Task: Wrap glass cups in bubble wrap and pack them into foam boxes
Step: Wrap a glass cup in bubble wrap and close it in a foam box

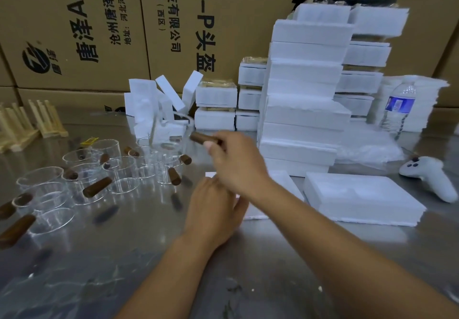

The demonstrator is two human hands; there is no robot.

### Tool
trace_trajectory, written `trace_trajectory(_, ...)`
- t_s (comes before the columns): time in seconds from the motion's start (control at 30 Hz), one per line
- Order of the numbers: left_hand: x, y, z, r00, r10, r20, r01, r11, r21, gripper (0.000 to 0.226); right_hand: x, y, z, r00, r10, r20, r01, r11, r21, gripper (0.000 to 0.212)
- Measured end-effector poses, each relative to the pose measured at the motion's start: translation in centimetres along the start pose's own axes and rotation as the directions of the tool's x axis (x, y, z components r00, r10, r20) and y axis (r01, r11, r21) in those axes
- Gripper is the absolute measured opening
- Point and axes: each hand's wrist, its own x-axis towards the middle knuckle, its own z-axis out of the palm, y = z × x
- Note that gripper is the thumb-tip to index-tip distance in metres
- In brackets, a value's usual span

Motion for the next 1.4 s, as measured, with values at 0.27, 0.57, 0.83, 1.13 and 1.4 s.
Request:
trace_trajectory(0.27,0.3,0.4,-0.8,0.963,-0.242,-0.120,0.202,0.941,-0.273,0.022,-2.6,7.4,-7.6,0.993,0.117,-0.002,-0.114,0.972,0.206,0.021)
trace_trajectory(0.57,4.2,4.1,-0.7,0.832,-0.406,0.378,0.433,0.051,-0.900,0.065,-5.5,10.8,-10.5,0.997,0.075,0.031,-0.081,0.941,0.329,0.014)
trace_trajectory(0.83,6.0,7.3,1.2,0.769,-0.155,0.620,0.439,-0.577,-0.689,0.055,-5.3,12.7,-12.5,0.995,0.093,-0.039,-0.071,0.922,0.382,0.015)
trace_trajectory(1.13,5.7,4.6,2.1,0.735,-0.301,0.607,0.230,-0.732,-0.641,0.049,-3.8,17.3,-14.5,0.967,0.239,-0.089,-0.193,0.914,0.358,0.011)
trace_trajectory(1.4,5.3,4.1,2.5,0.740,-0.296,0.604,0.207,-0.754,-0.624,0.034,1.7,25.2,-16.5,0.845,0.454,-0.282,-0.428,0.891,0.154,0.010)
